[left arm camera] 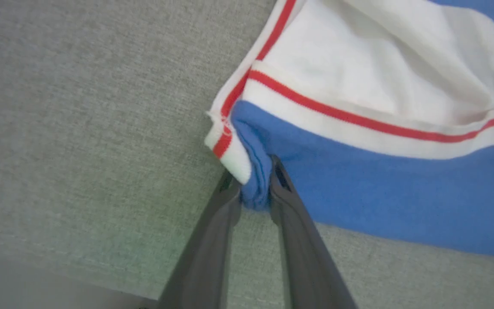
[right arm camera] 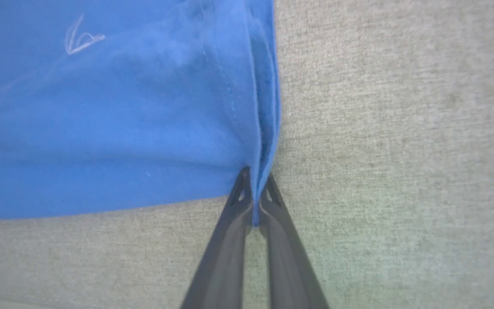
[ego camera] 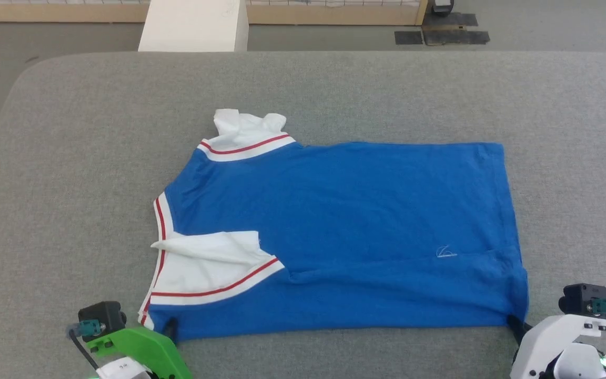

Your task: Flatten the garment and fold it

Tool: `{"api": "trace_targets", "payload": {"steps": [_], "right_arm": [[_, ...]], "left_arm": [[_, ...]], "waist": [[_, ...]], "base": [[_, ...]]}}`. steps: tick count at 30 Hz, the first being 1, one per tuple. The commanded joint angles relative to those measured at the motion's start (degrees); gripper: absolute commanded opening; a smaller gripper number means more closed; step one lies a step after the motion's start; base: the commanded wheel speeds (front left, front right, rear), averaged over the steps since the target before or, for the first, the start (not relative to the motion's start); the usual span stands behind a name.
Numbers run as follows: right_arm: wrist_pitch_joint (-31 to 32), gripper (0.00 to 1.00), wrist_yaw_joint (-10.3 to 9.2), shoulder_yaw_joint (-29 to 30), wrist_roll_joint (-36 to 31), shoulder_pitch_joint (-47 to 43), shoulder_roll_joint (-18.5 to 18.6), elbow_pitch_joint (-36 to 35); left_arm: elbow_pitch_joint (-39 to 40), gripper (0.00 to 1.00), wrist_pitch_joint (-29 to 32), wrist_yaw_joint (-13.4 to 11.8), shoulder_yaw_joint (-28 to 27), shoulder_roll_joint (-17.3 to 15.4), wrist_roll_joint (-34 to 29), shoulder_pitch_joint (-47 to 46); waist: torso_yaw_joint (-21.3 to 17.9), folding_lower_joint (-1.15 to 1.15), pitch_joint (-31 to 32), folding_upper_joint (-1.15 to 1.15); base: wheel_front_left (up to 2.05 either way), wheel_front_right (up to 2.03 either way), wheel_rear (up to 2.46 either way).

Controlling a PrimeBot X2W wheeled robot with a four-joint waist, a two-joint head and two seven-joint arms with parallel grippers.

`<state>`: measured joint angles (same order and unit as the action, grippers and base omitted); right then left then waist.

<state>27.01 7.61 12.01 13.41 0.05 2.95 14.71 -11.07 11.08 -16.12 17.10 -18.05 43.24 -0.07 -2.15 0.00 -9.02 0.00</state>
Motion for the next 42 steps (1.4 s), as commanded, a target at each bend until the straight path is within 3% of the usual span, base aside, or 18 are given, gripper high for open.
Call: {"api": "trace_targets", "payload": {"steps": [1,7,13,17,23,28,36,42], "right_arm": [[-1.1,1.00,-0.12,0.0,0.6,-0.5,-0.1,1.3],[-12.3,1.00,-0.12,1.2,1.9,-2.5,-0.1,-2.4],[-26.6,1.00,-0.12,-2.1,2.1,-3.2,-0.1,-6.2],[-33.7,1.00,-0.12,-4.5,1.5,-1.1,-0.1,-7.6],[-37.3,1.00,-0.12,-6.6,1.2,3.5,-0.1,-9.3],[-38.4,1.00,-0.12,-8.1,1.6,6.8,-0.1,-10.5],[-39.6,1.00,-0.12,-9.8,3.0,9.1,-0.1,-10.6],[-40.3,1.00,-0.12,-10.5,3.8,9.6,-0.1,-10.5]], "left_arm": [[-0.7,1.00,-0.3,0.3,0.6,0.5,0.1,-0.2],[3.4,1.00,-5.1,0.2,0.8,-1.1,-3.7,-1.2],[6.4,1.00,-12.5,0.7,1.0,-1.5,-9.2,-8.6],[1.5,1.00,-16.0,3.0,2.3,-0.4,-12.3,-20.5],[-9.6,1.00,-15.1,4.9,2.8,0.4,-13.9,-35.9],[-19.2,1.00,-11.2,5.6,3.4,-0.2,-15.0,-46.0],[-31.2,1.00,4.8,4.7,5.5,-2.3,-15.5,-55.4],[-35.0,1.00,15.5,3.8,6.4,-4.1,-15.2,-58.5]], "waist": [[0.0,0.00,0.9,0.00],[-0.2,0.00,2.2,0.00],[-1.7,0.00,1.4,0.00],[-3.5,0.00,-1.9,0.00],[-6.8,0.00,-7.9,0.00],[-9.8,0.00,-12.5,0.00],[-13.2,0.00,-16.5,0.00],[-14.6,0.00,-17.6,0.00]], "base": [[0.00,0.00,0.00],[0.00,0.00,0.00],[0.00,0.00,0.00],[0.00,0.00,0.00],[0.00,0.00,0.00],[0.00,0.00,0.00],[0.00,0.00,0.00],[0.00,0.00,0.00]]}}
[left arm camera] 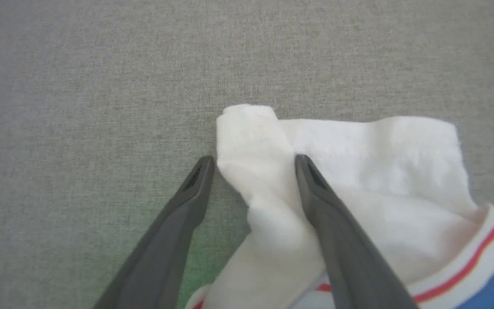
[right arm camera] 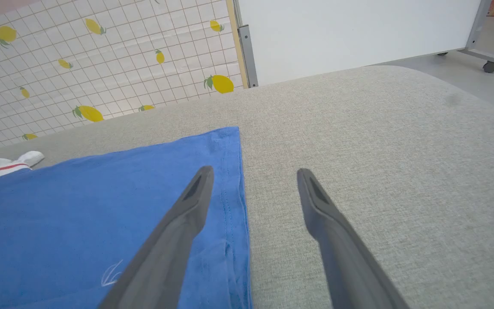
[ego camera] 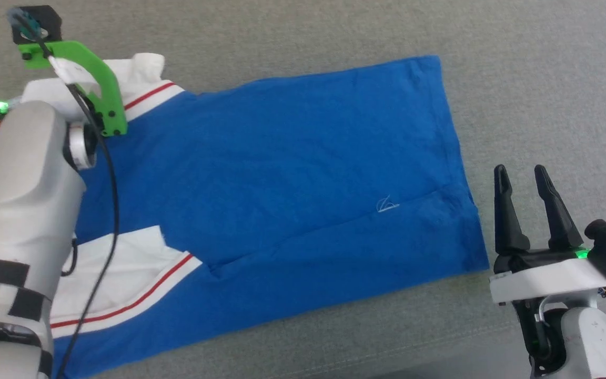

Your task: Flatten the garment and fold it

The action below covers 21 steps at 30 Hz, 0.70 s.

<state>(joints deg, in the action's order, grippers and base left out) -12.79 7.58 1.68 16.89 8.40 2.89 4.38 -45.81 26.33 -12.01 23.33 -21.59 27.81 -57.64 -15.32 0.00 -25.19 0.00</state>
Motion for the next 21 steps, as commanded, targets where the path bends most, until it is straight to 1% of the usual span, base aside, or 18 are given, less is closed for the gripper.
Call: {"api": "trace_targets", "payload": {"steps": [1,4,5,6,7,11,17,20,21], "right_arm": [[-0.6,1.00,-0.09,-0.3,0.4,1.4,0.0,-0.2],[-0.7,1.00,-0.09,-0.7,0.6,1.6,0.0,-0.3],[-0.7,1.00,-0.09,-0.7,0.7,1.6,0.0,-0.3],[-0.7,1.00,-0.09,-0.8,0.7,1.6,0.0,-0.3],[-0.6,1.00,-0.09,-0.8,0.8,1.7,0.0,-0.4],[-0.3,1.00,-0.09,-0.9,-0.9,3.3,0.0,-1.0],[3.1,1.00,-0.09,-0.6,-3.0,11.9,0.0,0.1],[6.4,1.00,-0.09,-0.3,-3.8,19.4,0.0,3.6],[11.4,1.00,-0.09,-0.3,-4.8,26.6,0.0,9.3]], "left_arm": [[-0.7,1.00,2.1,-0.5,0.3,-0.9,0.3,-1.3],[-1.5,1.00,7.2,-0.8,1.0,-1.3,0.5,-1.7],[-1.3,0.73,9.0,-0.9,1.3,-1.3,0.6,-1.7],[-0.9,0.35,10.0,-0.9,1.5,-1.4,0.7,-1.7],[-0.3,0.00,11.1,-0.7,1.7,-1.6,0.8,-1.6],[2.1,0.00,12.6,0.9,2.6,-3.4,0.5,-1.3],[7.5,0.00,14.1,2.1,3.4,-4.7,0.8,0.1],[9.6,0.00,14.1,2.5,3.7,-5.0,0.9,0.7],[11.1,0.00,14.4,2.6,4.1,-5.3,0.9,1.0]], "waist": [[-1.6,0.00,-1.6,0.00],[-2.0,0.00,-1.9,0.00],[-2.0,0.00,-1.9,0.00],[-2.1,0.00,-2.0,0.00],[-2.1,0.00,-2.0,0.00],[-2.4,0.00,-2.1,0.00],[-1.6,0.00,-2.0,0.00],[-0.8,0.00,-2.4,0.00],[0.2,0.00,-2.9,0.00]], "base": [[0.00,0.00,0.00],[0.00,0.00,0.00],[0.00,0.00,0.00],[0.00,0.00,0.00],[0.00,0.00,0.00],[0.00,0.00,0.00],[0.00,0.00,0.00],[0.00,0.00,0.00],[0.00,0.00,0.00]]}}
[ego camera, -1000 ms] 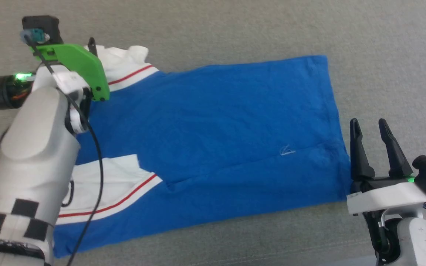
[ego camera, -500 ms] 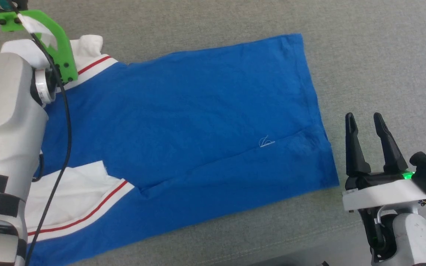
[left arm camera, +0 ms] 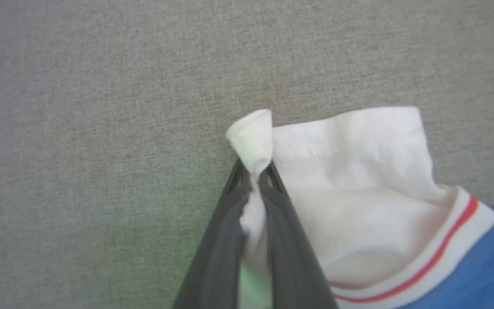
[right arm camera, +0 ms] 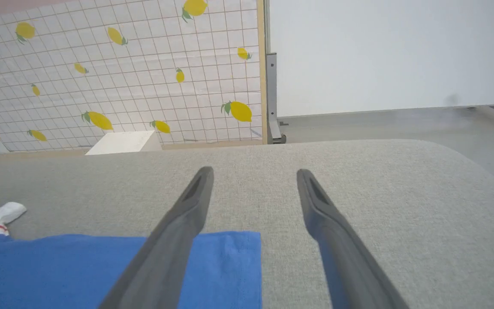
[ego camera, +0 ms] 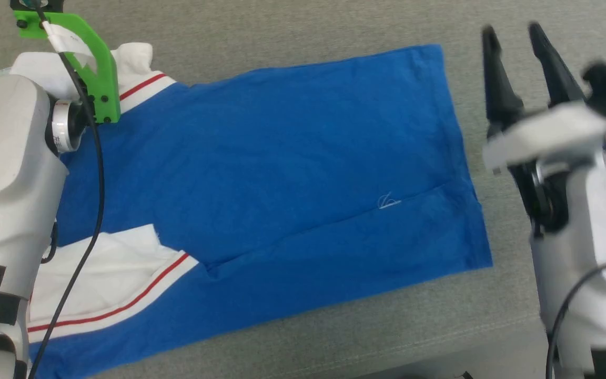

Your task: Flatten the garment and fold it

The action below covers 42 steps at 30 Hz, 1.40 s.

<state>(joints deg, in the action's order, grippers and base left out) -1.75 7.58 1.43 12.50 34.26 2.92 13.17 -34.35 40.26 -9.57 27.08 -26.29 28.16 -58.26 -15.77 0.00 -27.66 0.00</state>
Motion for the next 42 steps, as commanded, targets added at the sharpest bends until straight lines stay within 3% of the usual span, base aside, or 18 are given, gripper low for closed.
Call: {"api": "trace_targets", "payload": {"steps": [1,9,19,20,21,22,23,24,27,31,35,38,42], "right_arm": [[2.7,1.00,-0.09,-0.2,-0.7,3.4,0.0,3.0],[23.6,1.00,-0.09,2.8,-5.0,16.9,0.0,20.3],[41.8,1.00,-0.09,4.0,-11.3,23.0,0.0,27.1],[43.5,0.94,-0.09,3.7,-11.5,23.1,0.0,27.3],[45.4,0.64,-0.09,3.5,-11.8,23.2,0.0,27.4],[46.7,0.27,-0.09,3.2,-12.0,23.3,0.0,27.2],[47.9,0.00,-0.09,2.9,-12.2,23.2,0.0,26.8],[48.5,0.00,-0.09,2.7,-12.2,23.1,0.0,26.4],[48.0,0.00,-0.09,1.6,-11.8,21.8,0.0,23.7],[42.3,0.00,-0.09,0.9,-11.8,18.4,0.0,19.3],[32.5,0.00,-0.09,0.0,-9.6,13.5,0.0,14.8],[21.5,0.00,-0.09,-1.3,-8.4,7.7,0.0,11.6],[12.5,0.00,-0.09,-2.3,-7.7,1.9,0.0,9.8]], "left_arm": [[0.1,0.00,0.5,0.2,0.4,-0.6,0.6,1.7],[2.8,0.00,0.0,0.0,0.7,0.3,0.9,0.7],[3.7,0.00,-0.7,0.2,0.8,0.4,1.3,-0.6],[3.8,0.00,-0.8,0.2,0.9,0.3,1.2,-0.6],[3.9,0.00,-0.8,0.1,0.9,0.2,1.2,-0.7],[3.9,0.00,-0.8,0.1,0.9,0.1,1.3,-0.6],[4.0,0.00,-0.8,0.1,0.9,0.0,1.3,-0.6],[4.0,0.00,-0.8,0.1,0.8,0.0,1.4,-0.6],[4.3,0.00,-1.7,0.4,0.1,0.1,2.5,-0.1],[5.5,0.00,-5.4,0.8,-0.6,0.2,3.0,1.0],[8.3,0.00,-13.8,1.5,-2.6,0.3,3.9,3.8],[11.6,0.00,-22.3,4.3,-5.0,0.6,6.8,9.2],[14.9,0.00,-31.3,6.2,-6.3,0.2,7.3,15.6]], "waist": [[1.1,0.00,-0.7,0.00],[4.1,0.00,-3.0,0.00],[5.4,0.00,-5.0,0.00],[5.4,0.00,-5.1,0.00],[5.4,0.00,-5.3,0.00],[5.3,0.00,-5.3,0.00],[5.3,0.00,-5.4,0.00],[5.3,0.00,-5.5,0.00],[5.2,0.00,-5.3,0.00],[5.4,0.00,-4.3,0.00],[5.6,0.00,-2.4,0.00],[5.9,0.00,0.6,0.00],[6.7,0.00,4.2,0.00]], "base": [[0.00,0.00,0.00],[0.00,0.00,0.00],[0.00,0.00,0.00],[0.00,0.00,0.00],[0.00,0.00,0.00],[0.00,0.00,0.00],[0.00,0.00,0.00],[0.00,0.00,0.00],[0.00,0.00,0.00],[0.00,0.00,0.00],[0.00,0.00,0.00],[0.00,0.00,0.00],[0.00,0.00,0.00]]}}
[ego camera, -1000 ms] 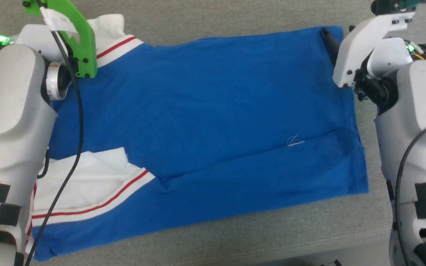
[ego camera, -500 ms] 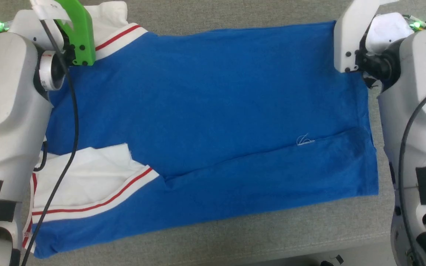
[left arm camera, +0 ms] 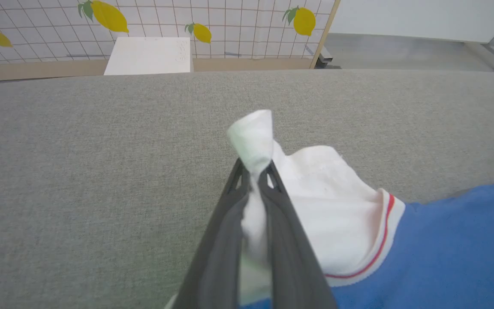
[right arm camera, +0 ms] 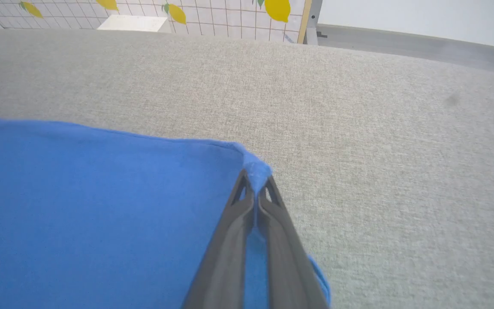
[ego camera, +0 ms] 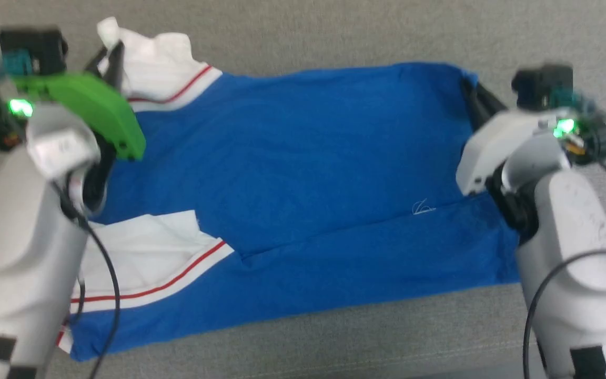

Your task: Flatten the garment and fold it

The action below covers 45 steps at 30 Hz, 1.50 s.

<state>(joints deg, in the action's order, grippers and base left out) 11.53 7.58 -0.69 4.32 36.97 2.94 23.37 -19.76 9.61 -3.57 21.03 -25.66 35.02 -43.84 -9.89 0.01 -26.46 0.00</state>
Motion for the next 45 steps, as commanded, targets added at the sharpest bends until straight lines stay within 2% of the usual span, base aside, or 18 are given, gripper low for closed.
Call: {"api": "trace_targets", "payload": {"steps": [1,6,9,14,22,30,35,36,37,38,39,45], "right_arm": [[-2.8,0.00,-0.09,-0.3,0.5,-2.3,-0.1,-0.8],[-7.9,0.00,-0.09,0.1,0.5,-8.5,-0.1,-1.6],[-7.7,0.00,-0.09,1.1,0.9,-12.3,-0.1,-1.5],[-5.4,0.00,-0.09,4.0,-1.1,-17.1,0.3,-1.8],[5.2,0.00,-0.09,3.4,-4.0,-21.5,3.1,-2.3],[18.0,0.00,-0.09,1.7,-3.9,-22.1,4.0,-2.9],[23.2,0.00,-0.09,2.2,-3.2,-21.9,3.6,-4.4],[23.6,0.00,-0.09,2.6,-2.9,-21.9,3.3,-5.0],[23.9,0.23,-0.09,2.8,-2.7,-22.1,3.2,-5.6],[24.0,0.66,-0.09,3.0,-2.2,-22.5,3.0,-6.5],[23.7,1.00,-0.09,3.1,-1.8,-22.9,2.9,-7.4],[17.7,1.00,-0.09,5.3,1.3,-27.1,1.9,-13.7]], "left_arm": [[1.2,0.00,-2.7,0.7,-0.1,-0.6,0.2,3.2],[5.1,0.00,-9.4,1.5,-0.8,-0.5,1.6,12.8],[7.6,0.00,-12.1,1.4,-1.1,-0.2,2.8,19.2],[10.5,0.00,-13.1,0.5,-1.2,0.4,5.2,28.4],[10.5,0.00,-8.6,1.1,2.4,0.4,7.4,36.8],[5.5,0.00,-4.8,2.9,6.6,2.4,6.9,34.6],[2.9,0.01,-3.0,3.4,7.5,3.6,7.7,32.8],[2.8,0.45,-3.4,3.3,7.3,3.9,7.9,32.5],[2.9,0.93,-4.1,3.2,6.9,4.2,8.1,32.4],[2.9,1.00,-4.8,3.0,6.5,4.4,8.2,32.4],[3.0,1.00,-5.6,2.9,6.4,4.4,8.0,32.4],[5.0,1.00,-13.8,1.1,3.9,4.8,6.7,34.2]], "waist": [[1.0,-0.01,4.2,0.00],[2.1,-0.01,8.6,0.00],[3.1,-0.01,11.1,0.00],[4.8,-0.01,13.6,0.00],[6.9,-0.01,14.1,0.00],[7.6,-0.01,12.2,0.00],[7.4,-0.01,11.6,0.00],[7.4,-0.01,11.6,0.00],[7.4,-0.01,11.8,0.00],[7.4,-0.01,12.2,0.00],[7.5,-0.01,12.5,0.00],[8.0,-0.01,15.7,0.00]], "base": [[0.00,0.00,0.00],[0.00,0.00,0.00],[0.00,0.00,0.00],[0.00,0.00,0.00],[0.00,0.00,0.00],[0.00,0.00,0.00],[0.00,0.00,0.00],[0.00,0.00,0.00],[0.00,0.00,0.00],[0.00,0.00,0.00],[0.00,0.00,0.00],[0.00,0.00,0.00]]}}
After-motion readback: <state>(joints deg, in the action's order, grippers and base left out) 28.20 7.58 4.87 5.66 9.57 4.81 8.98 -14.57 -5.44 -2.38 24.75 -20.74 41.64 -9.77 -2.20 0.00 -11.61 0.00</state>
